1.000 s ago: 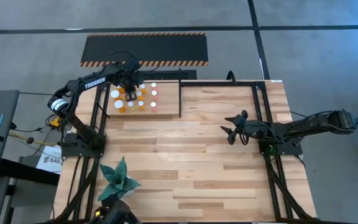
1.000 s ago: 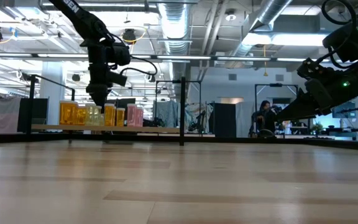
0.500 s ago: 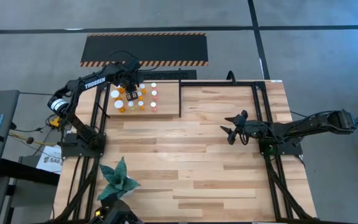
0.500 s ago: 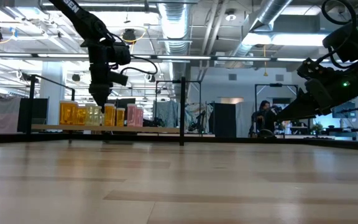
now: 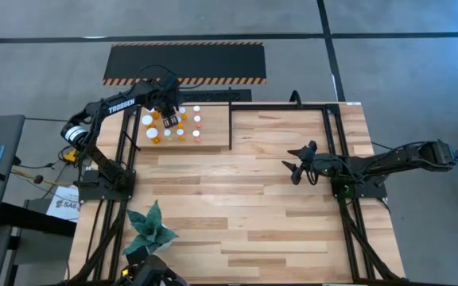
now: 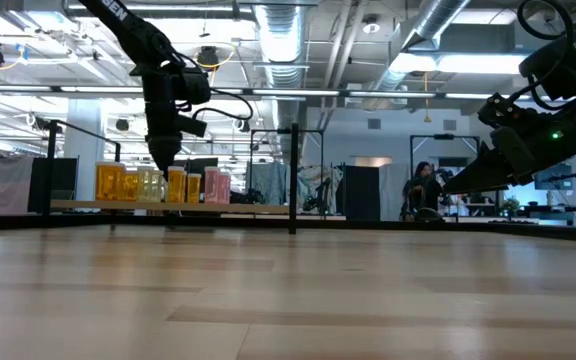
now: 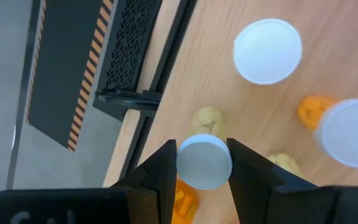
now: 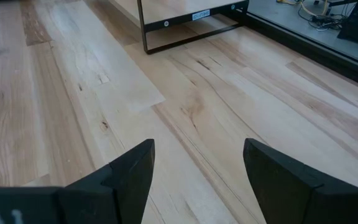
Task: Pick and place medicine bottles onto shelf by color
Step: Adjust the yellow pill bottle on the shelf
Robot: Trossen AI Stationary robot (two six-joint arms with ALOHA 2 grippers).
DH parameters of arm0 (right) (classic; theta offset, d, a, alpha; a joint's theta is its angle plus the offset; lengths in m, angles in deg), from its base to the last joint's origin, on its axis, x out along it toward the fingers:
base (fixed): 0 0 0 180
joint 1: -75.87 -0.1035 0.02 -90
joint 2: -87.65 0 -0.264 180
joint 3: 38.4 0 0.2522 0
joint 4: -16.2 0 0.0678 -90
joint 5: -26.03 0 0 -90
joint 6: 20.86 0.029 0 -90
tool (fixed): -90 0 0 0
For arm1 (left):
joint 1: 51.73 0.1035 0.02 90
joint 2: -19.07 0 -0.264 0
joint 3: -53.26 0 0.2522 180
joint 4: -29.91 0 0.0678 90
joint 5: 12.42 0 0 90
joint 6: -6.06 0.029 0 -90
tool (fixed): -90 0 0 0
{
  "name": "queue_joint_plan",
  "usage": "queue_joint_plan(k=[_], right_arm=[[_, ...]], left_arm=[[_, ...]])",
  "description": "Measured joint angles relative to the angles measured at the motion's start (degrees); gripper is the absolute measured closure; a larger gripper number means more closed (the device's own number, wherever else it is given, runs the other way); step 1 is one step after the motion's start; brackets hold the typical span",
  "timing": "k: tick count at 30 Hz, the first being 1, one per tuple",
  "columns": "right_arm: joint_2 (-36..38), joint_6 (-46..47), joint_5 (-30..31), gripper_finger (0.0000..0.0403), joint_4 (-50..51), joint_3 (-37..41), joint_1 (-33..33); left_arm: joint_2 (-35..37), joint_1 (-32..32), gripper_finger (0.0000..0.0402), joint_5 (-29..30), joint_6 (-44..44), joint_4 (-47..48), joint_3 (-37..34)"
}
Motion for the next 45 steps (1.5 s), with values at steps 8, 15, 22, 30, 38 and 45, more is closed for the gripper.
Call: queue_joint_plan(k=[8,15,22,30,38,45], right_arm=[[0.0,0.0,0.0,0.0132,0.0,0.0,0.0],[0.0,0.0,0.0,0.0132,0.0,0.0,0.0],[0.0,0.0,0.0,0.0132,0.0,0.0,0.0],[0.0,0.0,0.0,0.0132,0.0,0.0,0.0],[0.0,0.0,0.0,0.0132,0.0,0.0,0.0],[0.0,0.0,0.0,0.0132,0.0,0.0,0.0]], left_arm=[[0.0,0.0,0.0298,0.6,-1.8,-0.2,0.0],[0.0,0.0,0.0298,0.1,-2.2,0.8,0.0],[0.0,0.0,0.0298,0.6,-2.0,1.8,0.0],[0.1,0.0,0.0298,1.5,-3.0,-0.7,-1.8],[0.1,0.0,0.0298,2.7,-2.7,-3.0,-2.8],[0.0,0.0,0.0294,2.0,-2.0,0.3,-1.9]])
